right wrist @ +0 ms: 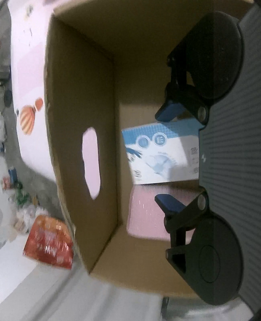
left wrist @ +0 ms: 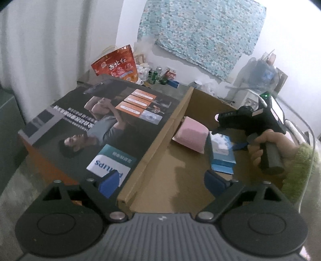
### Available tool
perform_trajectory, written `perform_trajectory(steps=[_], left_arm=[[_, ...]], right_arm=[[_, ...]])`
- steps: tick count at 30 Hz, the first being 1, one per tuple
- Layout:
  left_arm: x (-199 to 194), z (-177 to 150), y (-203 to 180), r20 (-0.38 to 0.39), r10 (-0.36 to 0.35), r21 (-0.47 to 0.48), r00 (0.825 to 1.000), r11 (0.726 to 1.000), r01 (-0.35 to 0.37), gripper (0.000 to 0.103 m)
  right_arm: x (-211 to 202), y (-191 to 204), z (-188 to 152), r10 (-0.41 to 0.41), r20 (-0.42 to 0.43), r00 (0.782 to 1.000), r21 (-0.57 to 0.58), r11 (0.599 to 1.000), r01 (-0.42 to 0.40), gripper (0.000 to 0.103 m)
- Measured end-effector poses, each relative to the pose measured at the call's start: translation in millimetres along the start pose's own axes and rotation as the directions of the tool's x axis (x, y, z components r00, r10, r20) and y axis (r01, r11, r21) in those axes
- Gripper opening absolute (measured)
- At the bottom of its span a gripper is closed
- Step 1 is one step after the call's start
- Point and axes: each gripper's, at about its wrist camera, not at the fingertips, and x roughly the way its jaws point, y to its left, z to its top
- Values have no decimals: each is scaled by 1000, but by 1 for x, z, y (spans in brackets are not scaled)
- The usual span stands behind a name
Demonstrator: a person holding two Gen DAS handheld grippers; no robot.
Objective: Organize soft objects
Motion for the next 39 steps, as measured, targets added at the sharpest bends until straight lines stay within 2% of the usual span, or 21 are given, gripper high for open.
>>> perform_trajectory(steps=[5, 7, 9, 12, 14, 18, 20, 22, 26, 31, 35, 39], left_arm=[[-10, -8, 2, 8, -2, -35, 1000, 999, 2, 93], [-18, -10, -2, 21, -7, -35, 1000, 999, 8, 93], [-25, -12, -9, 40, -19, -25, 999, 999, 20, 93], [-37, -15, -21, 73, -51, -4, 996, 999, 51, 97], [-45, -19, -30, 92, -82, 10, 992, 997, 82, 97], [-60, -29, -55, 121, -157, 56, 980, 987, 151, 97], [-65, -36, -71, 126, -184, 91, 975, 981, 173, 97], [-68, -43, -90, 125, -222, 138, 967, 969, 205, 97], [-69, -60, -133, 92, -313, 225, 945, 931, 286, 97], [-64, -86, -191, 21, -392, 347, 920, 866, 361, 97], [-52, -111, -239, -54, -425, 419, 904, 812, 406, 97], [-35, -132, -278, -117, -434, 447, 893, 780, 438, 97]], right_arm=[[-21, -7, -1, 45, 39, 998, 18, 999, -46, 80], [-38, -15, 0, 98, 56, 994, 39, 994, -101, 80], [-63, -26, -4, 181, 88, 980, 54, 981, -186, 80], [-110, -44, -22, 307, 154, 939, 43, 947, -317, 80], [-145, -61, -39, 391, 200, 898, 21, 915, -403, 82], [-209, -116, -85, 477, 306, 824, -47, 872, -487, 86], [-231, -150, -111, 471, 360, 805, -46, 871, -489, 86], [-245, -182, -134, 449, 397, 801, -43, 880, -473, 86], [-262, -256, -183, 351, 464, 813, 29, 912, -410, 86], [-275, -336, -234, 249, 528, 812, 114, 927, -358, 86], [-278, -384, -258, 165, 544, 823, 165, 941, -297, 86], [-288, -420, -269, 96, 562, 821, 174, 957, -231, 86]])
